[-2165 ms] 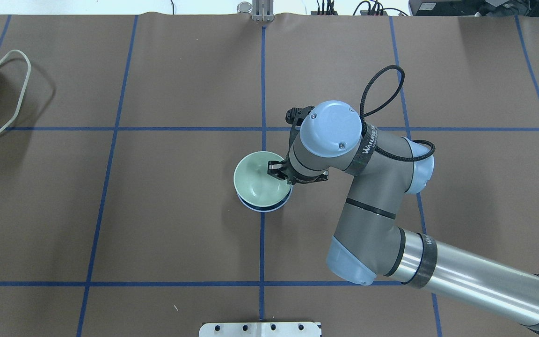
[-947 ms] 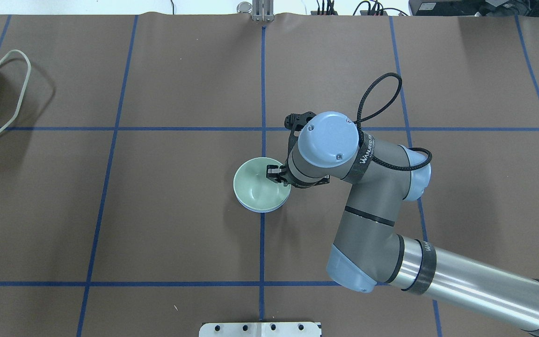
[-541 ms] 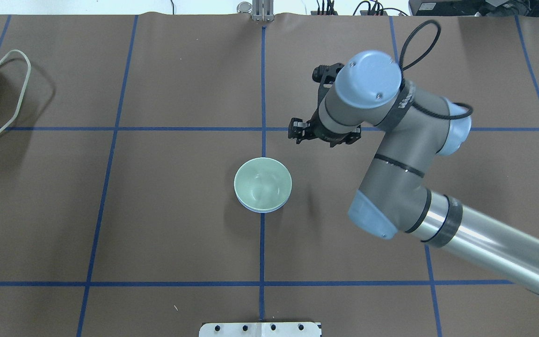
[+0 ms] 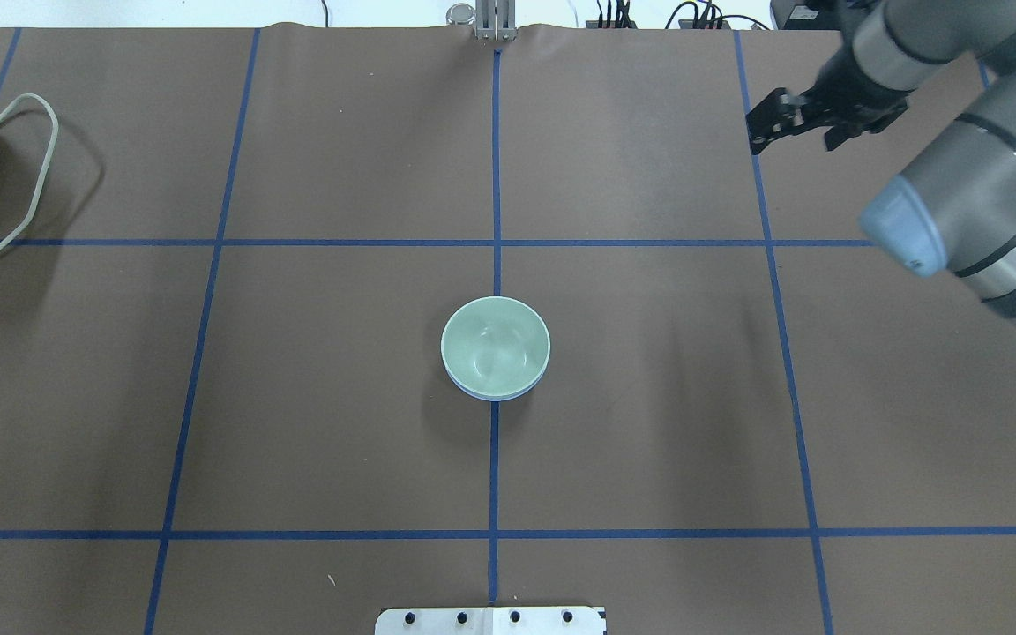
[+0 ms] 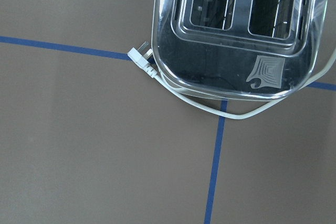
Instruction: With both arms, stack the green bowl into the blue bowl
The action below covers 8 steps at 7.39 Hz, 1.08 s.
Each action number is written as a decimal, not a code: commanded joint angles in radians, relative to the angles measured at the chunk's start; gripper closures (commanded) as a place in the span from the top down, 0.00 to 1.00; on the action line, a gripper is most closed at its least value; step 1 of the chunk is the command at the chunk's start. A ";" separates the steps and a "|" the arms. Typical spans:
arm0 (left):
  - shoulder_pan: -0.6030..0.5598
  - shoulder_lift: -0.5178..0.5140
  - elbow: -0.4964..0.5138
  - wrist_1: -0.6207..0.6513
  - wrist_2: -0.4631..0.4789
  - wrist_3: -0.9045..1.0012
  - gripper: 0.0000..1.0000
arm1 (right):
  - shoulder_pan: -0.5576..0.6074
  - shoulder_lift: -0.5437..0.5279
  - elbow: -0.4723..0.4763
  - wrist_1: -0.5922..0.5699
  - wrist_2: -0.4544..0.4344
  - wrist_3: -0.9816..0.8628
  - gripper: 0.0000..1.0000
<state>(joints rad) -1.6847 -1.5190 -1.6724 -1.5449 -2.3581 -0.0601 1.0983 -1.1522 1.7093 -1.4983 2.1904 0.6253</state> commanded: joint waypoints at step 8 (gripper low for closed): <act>0.010 0.055 -0.038 -0.018 0.005 0.002 0.99 | 0.520 -0.600 0.003 0.015 0.019 -0.694 1.00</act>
<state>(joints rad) -1.6755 -1.4845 -1.6947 -1.5589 -2.3527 -0.0589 1.5953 -1.7302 1.7127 -1.4838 2.2248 -0.0637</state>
